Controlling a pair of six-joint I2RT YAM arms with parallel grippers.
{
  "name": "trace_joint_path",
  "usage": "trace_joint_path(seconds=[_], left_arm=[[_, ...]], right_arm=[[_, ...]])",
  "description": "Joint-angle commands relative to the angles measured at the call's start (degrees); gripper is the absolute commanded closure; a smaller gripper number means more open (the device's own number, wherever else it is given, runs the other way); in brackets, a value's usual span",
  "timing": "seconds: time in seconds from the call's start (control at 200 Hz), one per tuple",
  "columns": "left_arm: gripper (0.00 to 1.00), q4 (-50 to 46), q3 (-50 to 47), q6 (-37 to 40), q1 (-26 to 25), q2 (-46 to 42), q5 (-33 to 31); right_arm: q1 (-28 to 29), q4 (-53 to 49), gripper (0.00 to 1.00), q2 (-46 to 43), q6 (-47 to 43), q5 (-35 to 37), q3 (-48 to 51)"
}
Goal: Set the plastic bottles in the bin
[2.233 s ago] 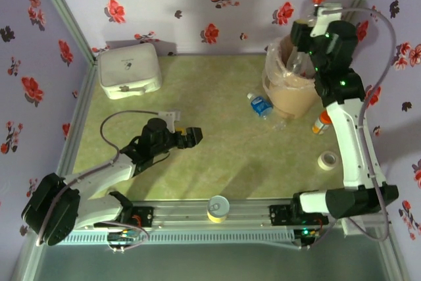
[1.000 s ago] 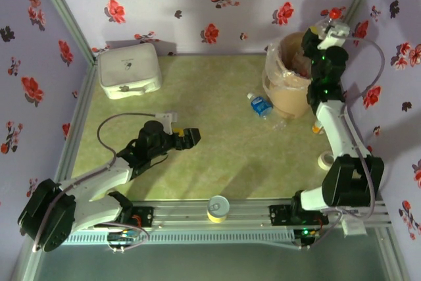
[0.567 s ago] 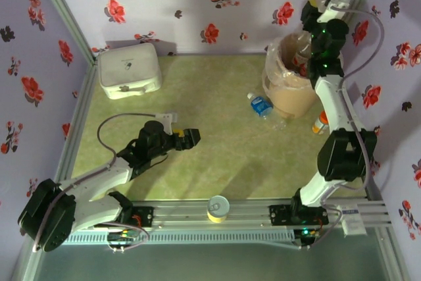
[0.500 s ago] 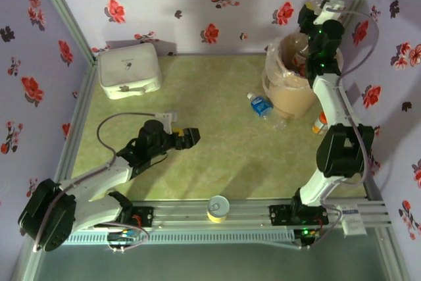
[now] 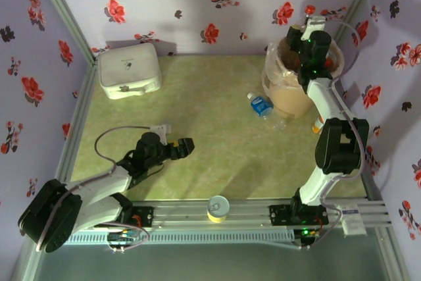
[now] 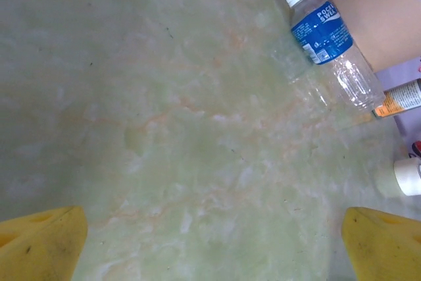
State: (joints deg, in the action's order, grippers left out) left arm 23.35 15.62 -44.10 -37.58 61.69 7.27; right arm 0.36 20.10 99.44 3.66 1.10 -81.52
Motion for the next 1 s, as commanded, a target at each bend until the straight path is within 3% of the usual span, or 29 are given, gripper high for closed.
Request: trace_joint_path(seconds=[0.0,0.195,0.255,0.465,0.63,0.74,0.99], left_arm=[[0.0,0.63,1.23,0.88,0.42,-2.79,-1.75],[0.0,-1.44,3.95,2.28,0.48,-2.9,-1.48],[0.0,-1.43,3.9,2.39,0.49,-2.91,-1.38],[0.0,-1.19,5.39,3.32,0.62,-1.53,-1.24],[0.0,0.08,5.48,2.96,0.65,0.74,-0.15],[0.0,0.9,5.65,2.47,0.62,1.14,0.28],[0.0,0.93,4.99,2.02,0.6,0.45,0.38]], right_arm=[[0.08,-3.74,0.68,-1.33,2.17,-0.06,5.82],[0.69,-2.44,0.61,-2.18,4.49,0.3,9.49],[0.69,-4.95,0.54,-3.56,4.38,1.19,7.28],[0.69,-19.44,0.14,-9.08,1.42,0.31,-4.34],[0.63,-26.1,0.04,-11.06,0.6,2.83,-12.62],[0.43,-27.68,0.05,-10.31,0.55,4.35,-17.43],[-0.2,-26.96,0.24,-5.33,3.52,9.82,-27.15]])
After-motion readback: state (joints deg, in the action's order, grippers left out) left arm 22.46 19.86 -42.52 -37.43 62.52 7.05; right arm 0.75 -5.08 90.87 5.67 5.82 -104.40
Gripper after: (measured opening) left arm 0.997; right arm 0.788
